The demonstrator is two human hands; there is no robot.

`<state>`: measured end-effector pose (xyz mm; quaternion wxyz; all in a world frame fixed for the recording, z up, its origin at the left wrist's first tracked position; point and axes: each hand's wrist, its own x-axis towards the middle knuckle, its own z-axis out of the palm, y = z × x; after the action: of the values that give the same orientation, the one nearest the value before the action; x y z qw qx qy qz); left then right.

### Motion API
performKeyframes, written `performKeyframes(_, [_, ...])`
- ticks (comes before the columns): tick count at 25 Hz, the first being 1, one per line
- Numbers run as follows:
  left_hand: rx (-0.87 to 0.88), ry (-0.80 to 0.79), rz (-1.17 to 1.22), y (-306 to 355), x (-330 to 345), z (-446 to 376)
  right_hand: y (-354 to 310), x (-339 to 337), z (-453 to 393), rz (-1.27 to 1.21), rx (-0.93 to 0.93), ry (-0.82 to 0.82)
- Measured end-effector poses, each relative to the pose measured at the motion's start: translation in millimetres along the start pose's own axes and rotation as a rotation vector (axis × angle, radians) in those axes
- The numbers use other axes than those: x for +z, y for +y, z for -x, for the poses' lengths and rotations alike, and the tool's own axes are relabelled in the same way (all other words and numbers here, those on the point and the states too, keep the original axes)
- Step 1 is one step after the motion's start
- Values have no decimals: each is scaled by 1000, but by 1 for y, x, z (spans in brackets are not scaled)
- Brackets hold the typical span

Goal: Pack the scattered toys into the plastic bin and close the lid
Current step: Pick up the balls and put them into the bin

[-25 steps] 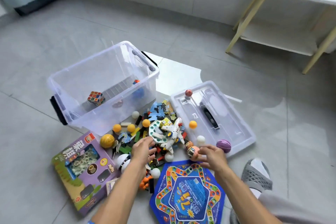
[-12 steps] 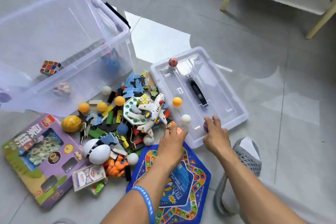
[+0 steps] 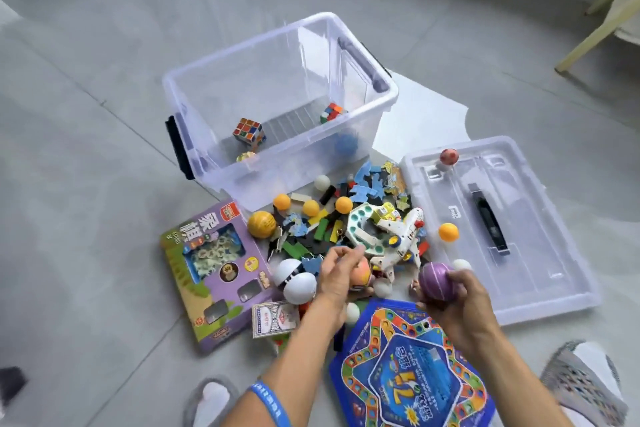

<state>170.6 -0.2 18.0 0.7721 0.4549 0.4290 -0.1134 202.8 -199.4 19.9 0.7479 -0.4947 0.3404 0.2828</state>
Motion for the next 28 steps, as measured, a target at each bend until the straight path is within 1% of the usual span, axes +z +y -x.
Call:
performKeyframes(2, [64, 153, 57, 39, -31, -11, 6, 31, 9, -87, 71, -145])
performKeyframes(3, [100, 240, 29, 58, -49, -19, 9, 44, 12, -104, 95, -184])
performKeyframes(4, [132, 334, -43, 75, -67, -29, 12, 57, 12, -96, 121, -187])
performKeyframes(5, [153, 431, -183, 89, -84, -39, 16, 68, 11, -47, 142, -173])
performKeyframes(7, [172, 553, -642, 106, -112, -60, 29, 86, 7, 127, 159, -174])
performKeyframes(8, [181, 566, -908, 107, -121, -70, 36, 91, 6, 211, 157, -185])
performKeyframes(9, [174, 535, -1156, 106, -128, -79, 42, 94, 5, 285, 147, -191])
performKeyframes(10, [149, 481, -1336, 103, -133, -89, 45, 96, 4, 363, 138, -192])
performKeyframes(12, [157, 412, -1527, 92, -141, -105, 52, 101, 5, 581, 116, -213])
performKeyframes(13, [201, 423, -1573, 87, -142, -110, 56, 103, 4, 709, 98, -247])
performKeyframes(15, [273, 476, -1587, 83, -141, -117, 66, 110, 3, 896, 46, -284])
performKeyframes(17, [282, 498, -1536, 86, -141, -119, 74, 116, 5, 939, 21, -255])
performKeyframes(18, [268, 501, -1460, 89, -142, -117, 77, 120, 6, 915, 16, -225])
performKeyframes(19, [247, 505, -1329, 89, -144, -112, 80, 123, 8, 923, -5, -195])
performKeyframes(20, [233, 511, -1154, 88, -146, -103, 85, 128, 10, 1030, -67, -181])
performKeyframes(23, [277, 466, -624, 78, -150, -67, 113, 155, 9, 1688, -423, -236])
performKeyframes(24, [288, 460, -468, 75, -152, -53, 123, 165, 9, 1792, -494, -241])
performKeyframes(25, [278, 457, -298, 73, -153, -40, 130, 173, 8, 1818, -494, -218])
performKeyframes(26, [253, 431, -101, 72, -156, -25, 134, 180, 8, 1792, -465, -160])
performKeyframes(28, [201, 328, 249, 62, -156, 7, 140, 190, 6, 1728, -423, 3])
